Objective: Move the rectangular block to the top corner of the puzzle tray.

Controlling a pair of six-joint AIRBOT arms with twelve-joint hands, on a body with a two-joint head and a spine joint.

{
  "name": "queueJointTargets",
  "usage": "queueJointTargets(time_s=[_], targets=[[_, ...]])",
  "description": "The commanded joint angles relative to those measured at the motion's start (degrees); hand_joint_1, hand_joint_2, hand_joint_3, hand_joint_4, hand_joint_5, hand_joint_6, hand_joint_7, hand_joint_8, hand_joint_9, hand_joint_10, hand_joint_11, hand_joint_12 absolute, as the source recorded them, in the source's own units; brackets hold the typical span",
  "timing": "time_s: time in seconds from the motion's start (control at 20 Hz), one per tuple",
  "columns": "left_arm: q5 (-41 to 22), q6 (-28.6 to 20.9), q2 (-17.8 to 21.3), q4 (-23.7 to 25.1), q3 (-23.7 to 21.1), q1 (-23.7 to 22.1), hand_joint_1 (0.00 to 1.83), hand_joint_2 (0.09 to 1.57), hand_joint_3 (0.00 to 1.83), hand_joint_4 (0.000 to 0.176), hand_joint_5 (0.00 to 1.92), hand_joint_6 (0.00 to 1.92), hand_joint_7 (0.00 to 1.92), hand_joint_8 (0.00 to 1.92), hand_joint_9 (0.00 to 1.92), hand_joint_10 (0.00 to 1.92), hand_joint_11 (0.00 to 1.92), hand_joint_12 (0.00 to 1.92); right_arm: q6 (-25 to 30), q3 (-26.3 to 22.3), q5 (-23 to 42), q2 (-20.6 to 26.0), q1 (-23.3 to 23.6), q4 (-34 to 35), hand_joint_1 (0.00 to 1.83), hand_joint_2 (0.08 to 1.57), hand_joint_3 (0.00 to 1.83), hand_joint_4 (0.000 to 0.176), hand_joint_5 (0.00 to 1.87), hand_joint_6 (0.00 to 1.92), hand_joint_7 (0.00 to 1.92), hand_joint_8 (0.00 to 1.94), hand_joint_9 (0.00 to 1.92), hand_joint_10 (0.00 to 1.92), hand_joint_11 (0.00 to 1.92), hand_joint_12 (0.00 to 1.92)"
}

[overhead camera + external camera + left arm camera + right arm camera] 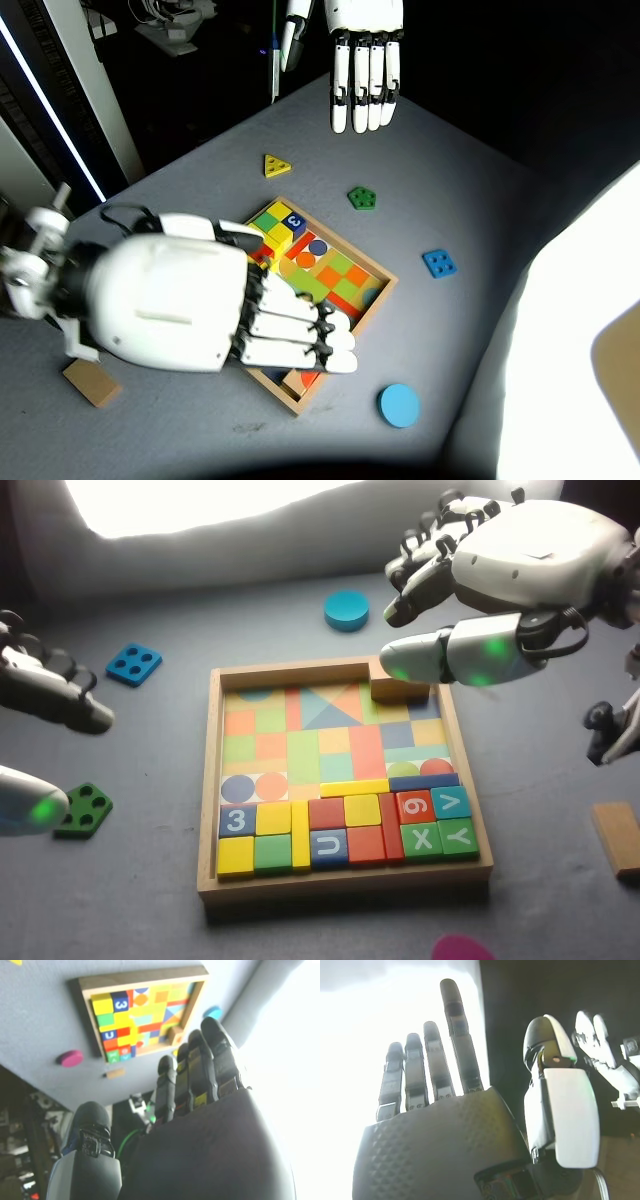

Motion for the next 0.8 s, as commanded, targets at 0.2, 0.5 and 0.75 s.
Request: queueJointTargets(time_s=[0.2,0.5,0.75], targets=[[4.7,-0.2,0.2,0.5,0.5,0.0,0.11,1.32,0.0,0.0,0.93,0.51,0.94,0.9,0.77,1.37,0.43,1.84,-1.9,-3.0,9.3,1.4,0.0,-0.8,0.02,1.22,0.0,0.0,0.96,1.0,1.03,1.01,0.84,1.45,0.45,1.88],[4.7,-0.2,0.1,0.5,0.5,-0.1,0.05,1.32,0.0,0.0,0.83,1.64,1.0,1.62,1.01,1.88,0.79,1.92,-1.9,-4.3,9.5,2.0,-0.4,-1.6,0.0,1.24,0.0,0.0,0.89,1.71,1.09,1.54,1.01,1.83,0.76,1.92],[4.7,-0.2,0.1,0.5,0.6,-0.3,0.05,1.32,0.0,0.0,0.81,1.74,1.03,1.75,1.09,1.92,0.94,1.92,-1.6,-4.5,9.5,2.0,-0.4,-1.6,0.0,1.24,0.0,0.0,0.9,1.71,1.1,1.57,1.03,1.83,0.76,1.92]])
